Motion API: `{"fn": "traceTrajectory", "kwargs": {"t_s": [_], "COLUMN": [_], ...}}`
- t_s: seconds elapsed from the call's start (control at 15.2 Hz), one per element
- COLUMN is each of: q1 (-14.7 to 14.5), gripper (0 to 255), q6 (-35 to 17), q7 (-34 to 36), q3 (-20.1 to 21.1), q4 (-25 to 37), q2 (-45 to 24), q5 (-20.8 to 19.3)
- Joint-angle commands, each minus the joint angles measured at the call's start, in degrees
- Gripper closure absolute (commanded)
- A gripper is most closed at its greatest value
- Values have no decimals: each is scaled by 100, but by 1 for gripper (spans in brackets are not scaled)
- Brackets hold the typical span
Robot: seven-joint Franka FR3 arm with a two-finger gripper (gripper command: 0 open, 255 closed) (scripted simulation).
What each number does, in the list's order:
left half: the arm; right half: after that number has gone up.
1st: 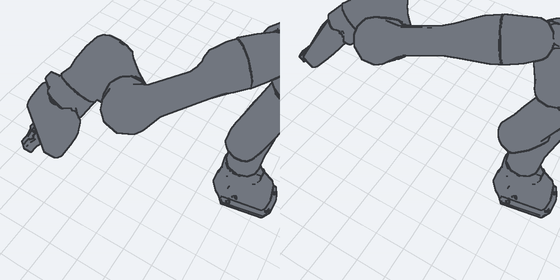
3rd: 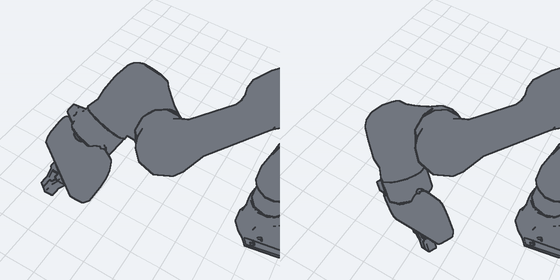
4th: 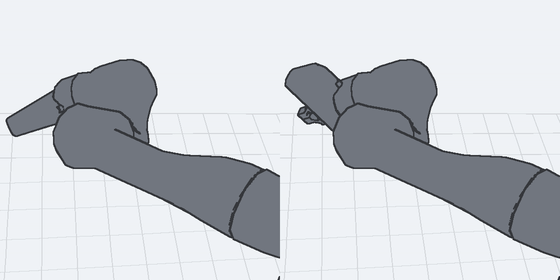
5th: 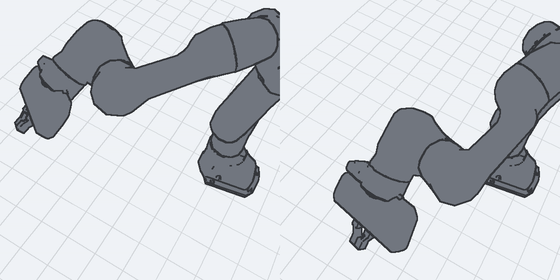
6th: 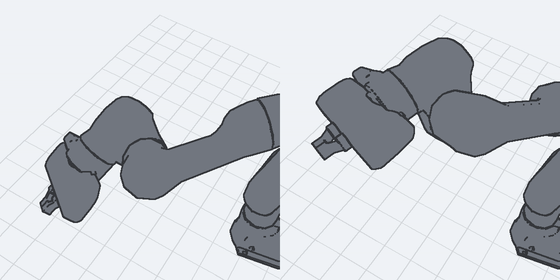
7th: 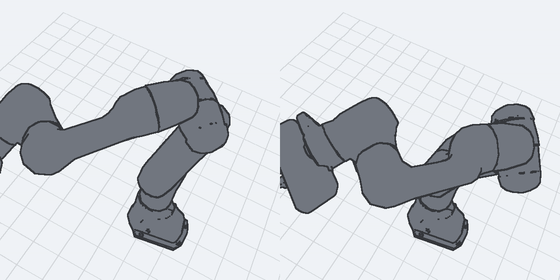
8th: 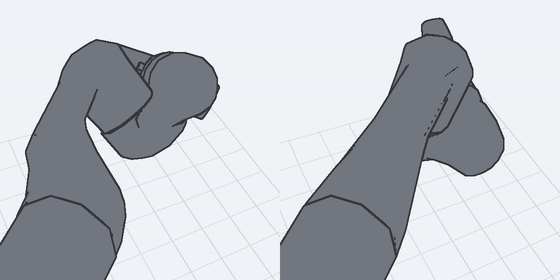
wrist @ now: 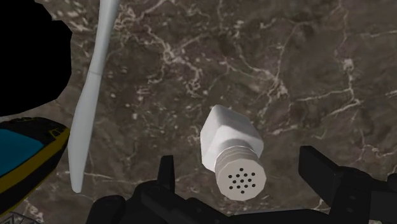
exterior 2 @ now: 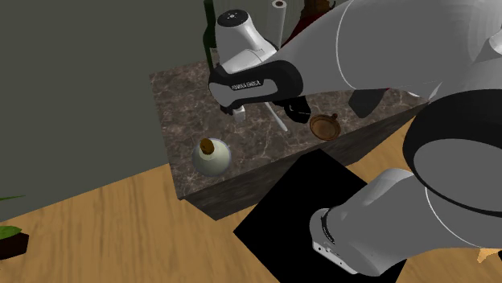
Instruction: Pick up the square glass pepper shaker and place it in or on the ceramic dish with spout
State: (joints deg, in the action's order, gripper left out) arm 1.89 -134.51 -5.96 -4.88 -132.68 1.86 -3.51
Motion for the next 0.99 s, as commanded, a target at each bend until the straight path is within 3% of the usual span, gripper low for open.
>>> {"fn": "traceTrajectory", "kwargs": {"t_s": [0.0, 0.07, 0.66, 0.92], "q1": [0, 0, 0, -3], "gripper": [0, 255, 255, 255], "q6": [-2, -2, -2, 311], "q7": [0, 0, 0, -6], "q3": [0, 0, 0, 4], "q4": [0, 0, 0, 137], "q2": [-1, -1, -1, 175], "q5": [0, 0, 0, -3]}}
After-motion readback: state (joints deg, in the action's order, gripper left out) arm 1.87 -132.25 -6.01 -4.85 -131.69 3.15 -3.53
